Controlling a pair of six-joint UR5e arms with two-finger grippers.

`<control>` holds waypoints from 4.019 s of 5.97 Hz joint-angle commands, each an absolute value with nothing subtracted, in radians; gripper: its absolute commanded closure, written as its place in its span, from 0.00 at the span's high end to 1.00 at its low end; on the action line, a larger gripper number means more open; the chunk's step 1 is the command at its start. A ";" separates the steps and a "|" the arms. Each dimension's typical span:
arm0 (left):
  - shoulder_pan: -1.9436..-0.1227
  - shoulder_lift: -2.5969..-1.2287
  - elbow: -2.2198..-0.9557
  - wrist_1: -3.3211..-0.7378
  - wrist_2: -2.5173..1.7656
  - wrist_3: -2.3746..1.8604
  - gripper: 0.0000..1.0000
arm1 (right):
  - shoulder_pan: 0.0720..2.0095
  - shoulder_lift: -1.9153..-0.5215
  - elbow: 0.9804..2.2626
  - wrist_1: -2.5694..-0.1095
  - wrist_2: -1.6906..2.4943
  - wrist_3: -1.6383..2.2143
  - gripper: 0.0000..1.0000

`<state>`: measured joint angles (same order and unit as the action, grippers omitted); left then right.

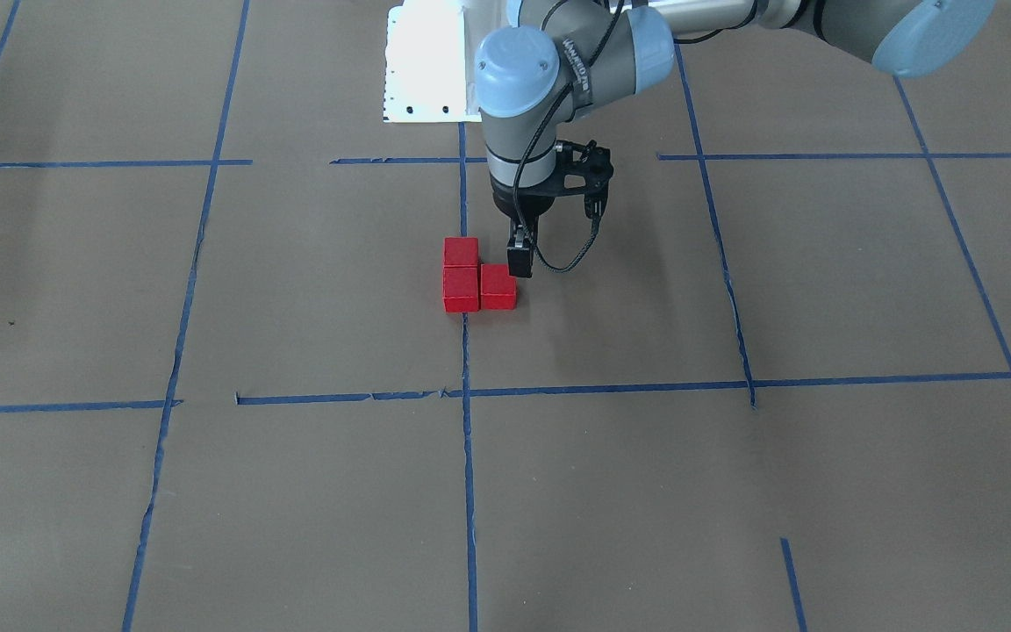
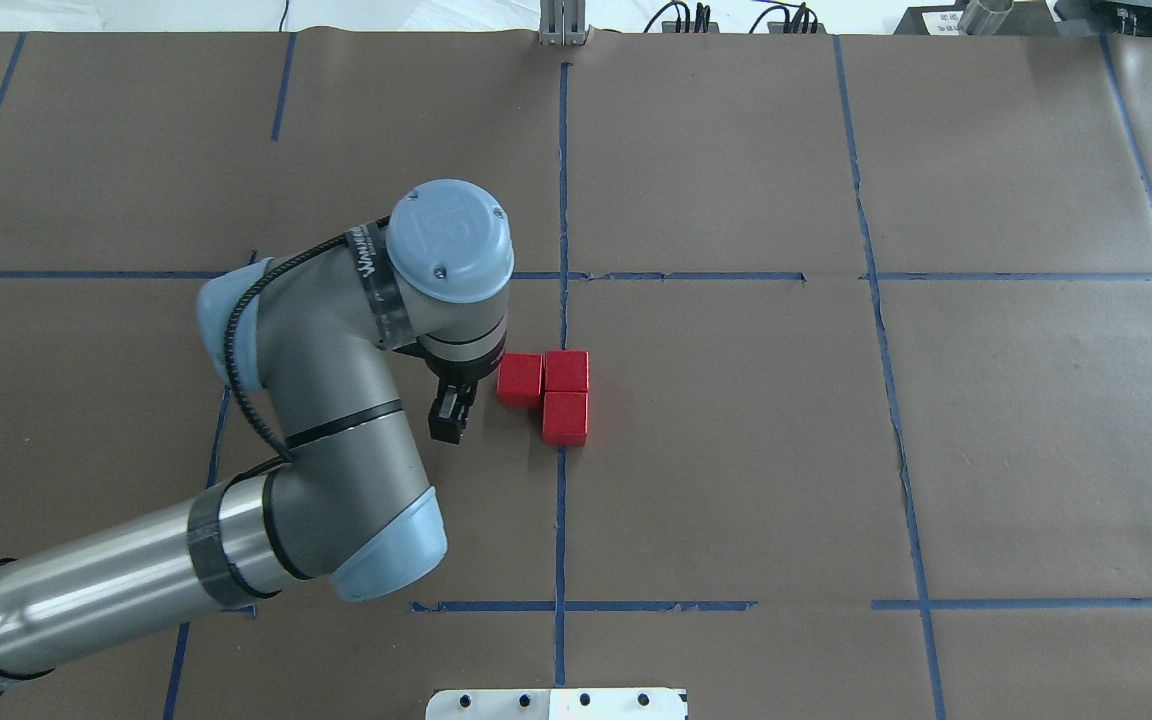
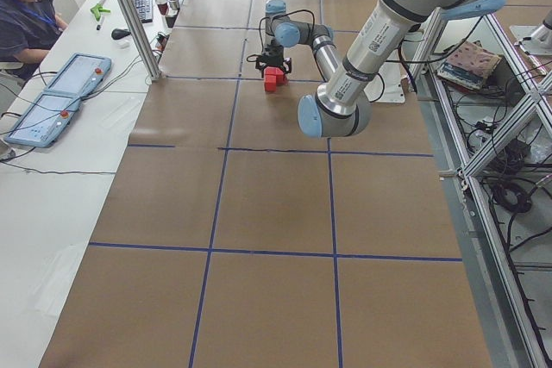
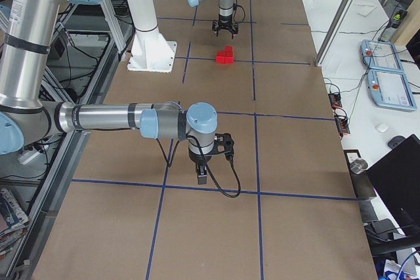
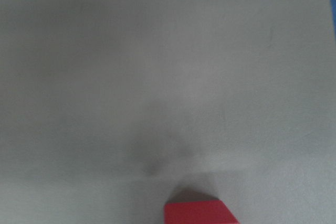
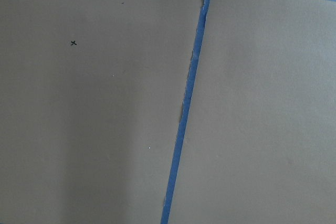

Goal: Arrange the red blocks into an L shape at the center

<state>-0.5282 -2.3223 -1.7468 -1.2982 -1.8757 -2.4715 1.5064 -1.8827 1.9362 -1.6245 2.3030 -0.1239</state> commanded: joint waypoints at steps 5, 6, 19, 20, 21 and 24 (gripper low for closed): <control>-0.777 -1.898 -2.128 -1.253 -2.026 -1.228 1.00 | 1.506 -1.896 1.940 -1.624 2.306 -0.121 1.00; -0.876 -1.843 -2.125 -1.258 -2.060 -0.969 1.00 | 1.506 -1.896 1.936 -1.624 2.304 -0.120 1.00; -1.542 -1.476 -1.718 -1.492 -2.378 0.120 1.00 | 1.506 -1.890 1.936 -1.624 2.303 -0.118 1.00; -1.540 -1.489 -1.723 -1.496 -2.372 0.123 1.00 | 1.506 -1.890 1.936 -1.624 2.303 -0.118 1.00; -1.539 -1.486 -1.724 -1.496 -2.370 0.126 1.00 | 1.506 -1.890 1.937 -1.624 2.303 -0.118 1.00; -1.536 -1.476 -1.730 -1.494 -2.375 0.126 1.00 | 1.506 -1.890 1.939 -1.624 2.303 -0.118 1.00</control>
<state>-1.5365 -1.4772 -1.7293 -1.4953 -2.3744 0.1257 1.5064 -1.8899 1.9380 -1.6245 2.3025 -0.1181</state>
